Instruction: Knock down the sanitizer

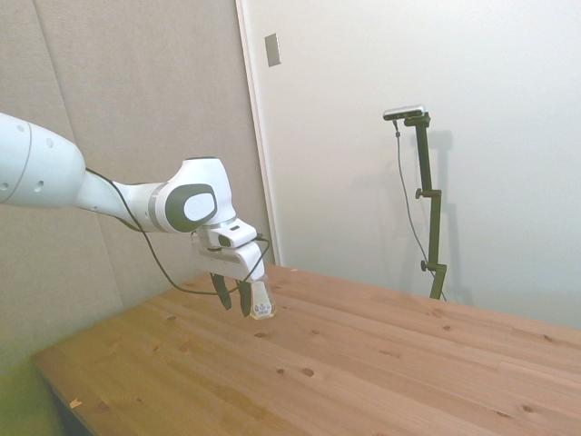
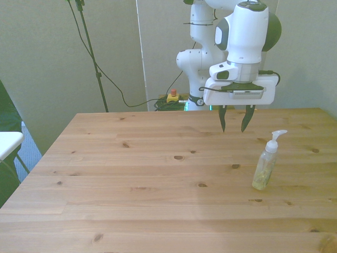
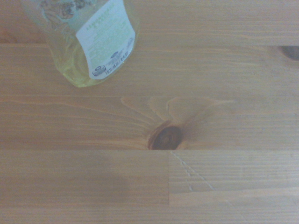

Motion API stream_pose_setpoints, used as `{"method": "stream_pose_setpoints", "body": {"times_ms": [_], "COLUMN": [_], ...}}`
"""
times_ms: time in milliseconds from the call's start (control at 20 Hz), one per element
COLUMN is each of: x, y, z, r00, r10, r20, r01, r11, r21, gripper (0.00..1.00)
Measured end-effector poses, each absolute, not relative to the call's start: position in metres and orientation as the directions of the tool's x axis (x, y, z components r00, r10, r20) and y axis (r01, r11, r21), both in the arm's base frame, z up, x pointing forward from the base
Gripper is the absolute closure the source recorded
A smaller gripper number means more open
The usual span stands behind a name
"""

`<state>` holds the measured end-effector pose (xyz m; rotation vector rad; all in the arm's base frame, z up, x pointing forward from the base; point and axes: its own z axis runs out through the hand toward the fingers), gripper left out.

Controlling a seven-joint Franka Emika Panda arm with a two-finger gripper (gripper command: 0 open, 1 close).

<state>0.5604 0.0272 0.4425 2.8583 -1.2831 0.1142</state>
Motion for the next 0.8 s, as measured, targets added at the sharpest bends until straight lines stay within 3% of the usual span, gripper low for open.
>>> {"method": "stream_pose_setpoints", "body": {"times_ms": [800], "x": [0.611], "y": [0.036], "z": [0.426], "r00": [0.629], "r10": [-0.769], "r20": [0.115], "r01": [-0.774], "r11": [-0.633], "r21": [0.003], "gripper": [1.0]}}
